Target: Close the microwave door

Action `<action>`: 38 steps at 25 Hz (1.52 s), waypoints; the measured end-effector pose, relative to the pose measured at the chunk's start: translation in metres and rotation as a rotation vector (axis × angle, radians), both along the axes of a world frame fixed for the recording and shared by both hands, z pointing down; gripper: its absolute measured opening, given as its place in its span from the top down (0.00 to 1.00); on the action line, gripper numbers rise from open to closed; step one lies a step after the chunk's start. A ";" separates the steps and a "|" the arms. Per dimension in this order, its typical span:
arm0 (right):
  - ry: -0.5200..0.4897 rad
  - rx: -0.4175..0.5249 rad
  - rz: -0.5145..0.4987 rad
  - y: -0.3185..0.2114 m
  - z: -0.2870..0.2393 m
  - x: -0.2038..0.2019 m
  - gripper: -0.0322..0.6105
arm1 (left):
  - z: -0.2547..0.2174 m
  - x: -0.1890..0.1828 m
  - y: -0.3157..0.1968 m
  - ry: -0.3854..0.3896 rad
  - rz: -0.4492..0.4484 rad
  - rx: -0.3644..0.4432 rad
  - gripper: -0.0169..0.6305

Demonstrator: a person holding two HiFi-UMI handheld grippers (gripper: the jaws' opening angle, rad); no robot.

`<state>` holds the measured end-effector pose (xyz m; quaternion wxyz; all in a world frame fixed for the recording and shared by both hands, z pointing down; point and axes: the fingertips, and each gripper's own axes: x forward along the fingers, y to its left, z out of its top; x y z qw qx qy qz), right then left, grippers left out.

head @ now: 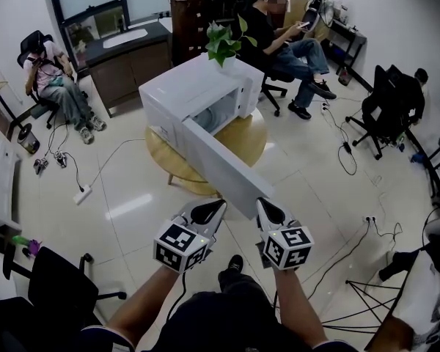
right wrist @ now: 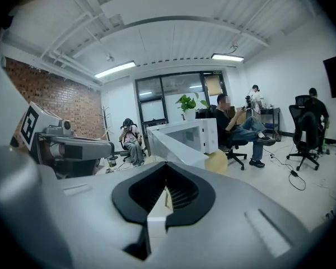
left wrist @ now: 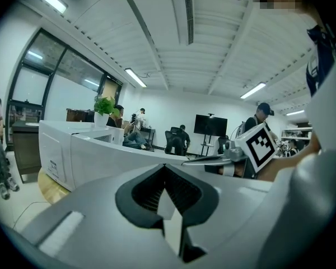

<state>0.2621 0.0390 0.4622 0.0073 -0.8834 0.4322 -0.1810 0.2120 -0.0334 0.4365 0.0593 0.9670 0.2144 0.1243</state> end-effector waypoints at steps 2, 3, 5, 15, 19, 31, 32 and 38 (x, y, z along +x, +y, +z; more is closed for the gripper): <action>-0.005 -0.004 0.004 0.003 0.003 0.008 0.95 | 0.003 0.010 0.003 -0.010 0.006 -0.001 0.95; -0.005 -0.003 0.008 0.004 0.003 0.012 0.95 | 0.005 0.015 0.004 -0.015 0.007 0.000 0.95; 0.002 0.002 0.018 0.009 0.001 0.024 0.95 | 0.007 0.027 0.007 -0.021 0.011 0.001 0.95; 0.030 0.043 0.042 0.032 -0.009 0.113 0.95 | 0.014 0.116 0.028 -0.038 0.028 0.030 0.95; 0.030 0.043 0.012 0.034 -0.010 0.139 0.95 | 0.021 0.151 0.039 -0.051 0.017 0.062 0.95; 0.053 0.012 -0.044 0.022 -0.011 0.217 0.95 | 0.027 0.240 0.029 -0.087 -0.095 0.108 0.95; 0.052 0.015 -0.043 0.019 -0.012 0.222 0.95 | 0.028 0.247 0.028 -0.088 -0.095 0.116 0.95; 0.054 0.026 -0.055 0.007 -0.016 0.249 0.95 | 0.032 0.280 0.020 -0.087 -0.105 0.138 0.95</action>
